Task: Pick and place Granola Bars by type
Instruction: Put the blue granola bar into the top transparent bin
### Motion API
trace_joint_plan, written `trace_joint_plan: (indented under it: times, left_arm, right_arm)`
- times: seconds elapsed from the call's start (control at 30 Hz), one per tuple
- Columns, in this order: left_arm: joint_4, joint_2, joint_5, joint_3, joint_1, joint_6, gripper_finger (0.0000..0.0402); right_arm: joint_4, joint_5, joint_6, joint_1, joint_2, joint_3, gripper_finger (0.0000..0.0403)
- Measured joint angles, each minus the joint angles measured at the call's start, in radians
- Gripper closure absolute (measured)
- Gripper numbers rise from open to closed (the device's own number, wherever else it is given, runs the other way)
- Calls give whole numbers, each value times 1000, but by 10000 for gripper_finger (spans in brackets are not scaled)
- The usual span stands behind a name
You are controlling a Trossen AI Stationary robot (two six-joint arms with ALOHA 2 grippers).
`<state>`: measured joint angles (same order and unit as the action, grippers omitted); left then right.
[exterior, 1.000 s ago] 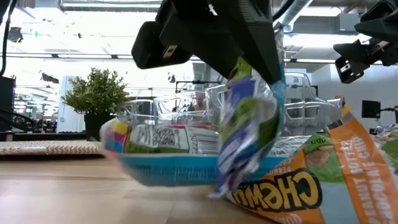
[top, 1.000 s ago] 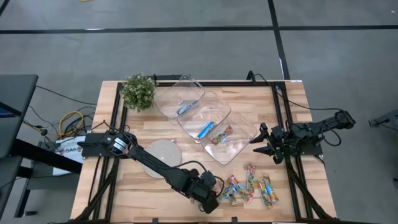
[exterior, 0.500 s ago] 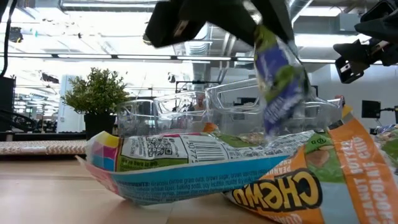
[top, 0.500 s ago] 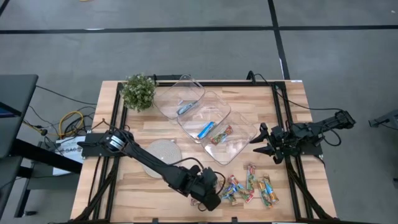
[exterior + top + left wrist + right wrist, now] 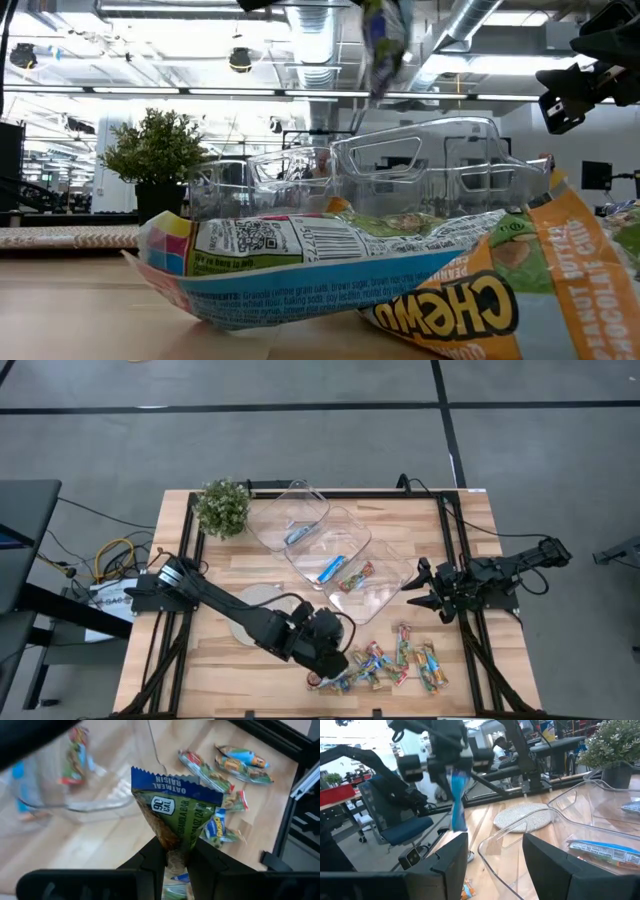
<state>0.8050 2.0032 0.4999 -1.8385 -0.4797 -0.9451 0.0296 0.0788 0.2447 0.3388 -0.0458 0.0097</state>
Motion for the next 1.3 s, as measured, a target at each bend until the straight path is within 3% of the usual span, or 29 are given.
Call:
trace_joint_plan:
  times: [0.47, 0.77, 1.3]
  left_arm:
    - [74, -89, 101, 0, 16, 242, 340]
    - [96, -89, 100, 0, 44, 274, 340]
    - [204, -112, 143, 0, 311, 364, 340]
  right_arm:
    - [0, 0, 0, 0, 0, 0, 219]
    - [0, 0, 0, 0, 0, 0, 219]
    - [0, 0, 0, 0, 0, 0, 219]
